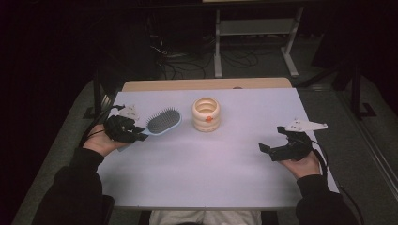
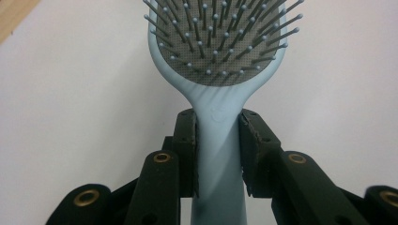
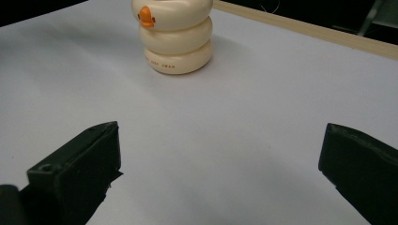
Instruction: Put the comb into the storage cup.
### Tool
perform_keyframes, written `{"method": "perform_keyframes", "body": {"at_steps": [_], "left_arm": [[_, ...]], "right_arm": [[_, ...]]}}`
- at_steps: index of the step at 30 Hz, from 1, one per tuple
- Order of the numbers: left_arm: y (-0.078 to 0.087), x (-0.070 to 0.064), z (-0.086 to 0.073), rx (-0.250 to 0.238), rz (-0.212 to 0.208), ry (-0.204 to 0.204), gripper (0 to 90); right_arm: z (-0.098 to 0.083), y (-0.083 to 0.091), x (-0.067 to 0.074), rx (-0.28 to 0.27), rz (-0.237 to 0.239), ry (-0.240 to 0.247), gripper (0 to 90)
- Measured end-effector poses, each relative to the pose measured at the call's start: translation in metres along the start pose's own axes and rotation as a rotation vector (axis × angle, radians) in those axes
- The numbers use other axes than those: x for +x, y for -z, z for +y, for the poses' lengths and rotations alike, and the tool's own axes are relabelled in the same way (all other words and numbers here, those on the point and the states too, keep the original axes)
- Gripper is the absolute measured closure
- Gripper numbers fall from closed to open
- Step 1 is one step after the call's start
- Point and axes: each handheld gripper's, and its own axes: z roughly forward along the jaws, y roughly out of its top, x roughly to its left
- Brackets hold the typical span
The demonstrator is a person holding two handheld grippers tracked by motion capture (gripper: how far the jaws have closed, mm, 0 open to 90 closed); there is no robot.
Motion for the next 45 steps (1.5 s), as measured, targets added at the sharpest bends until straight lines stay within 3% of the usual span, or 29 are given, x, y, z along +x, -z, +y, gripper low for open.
{"method": "perform_keyframes", "body": {"at_steps": [4, 16, 29, 36, 45], "left_arm": [[0.006, -0.004, 0.012, 0.007, 0.007, -0.044, 70.1], [0.017, -0.001, 0.036, 0.004, 0.02, -0.102, 70.1], [0.018, 0.003, 0.069, -0.014, 0.021, -0.125, 70.0], [0.019, 0.006, 0.081, -0.044, 0.024, -0.117, 70.0], [0.014, 0.001, 0.092, -0.069, 0.03, -0.12, 70.0]], "right_arm": [[0.0, 0.0, 0.0, 0.001, 0.002, 0.002, 0.0], [0.0, -0.001, 0.0, 0.003, 0.01, 0.004, 0.0], [0.0, 0.0, 0.0, -0.004, 0.022, 0.009, 0.0], [0.001, -0.001, 0.0, -0.004, 0.028, 0.008, 0.0], [0.002, -0.003, -0.001, -0.004, 0.047, 0.016, 0.0]]}}
